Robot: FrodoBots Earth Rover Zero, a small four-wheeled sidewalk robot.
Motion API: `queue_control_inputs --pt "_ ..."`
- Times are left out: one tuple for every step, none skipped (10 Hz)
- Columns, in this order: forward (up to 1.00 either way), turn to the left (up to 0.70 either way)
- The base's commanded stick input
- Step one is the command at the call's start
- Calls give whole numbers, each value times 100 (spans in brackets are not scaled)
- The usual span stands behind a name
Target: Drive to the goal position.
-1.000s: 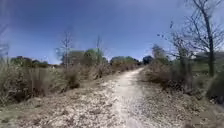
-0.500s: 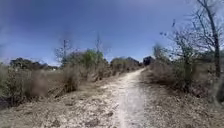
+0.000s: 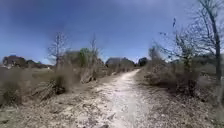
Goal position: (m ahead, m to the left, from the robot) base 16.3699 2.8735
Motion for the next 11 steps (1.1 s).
queue_control_inputs --pt "50 -24" --pt "50 -33" --pt "50 -42" --pt "50 -50" --pt "50 -45" --pt "50 0" --pt "50 0" --pt "50 0" --pt "50 0" --pt "50 0" --pt "50 0"
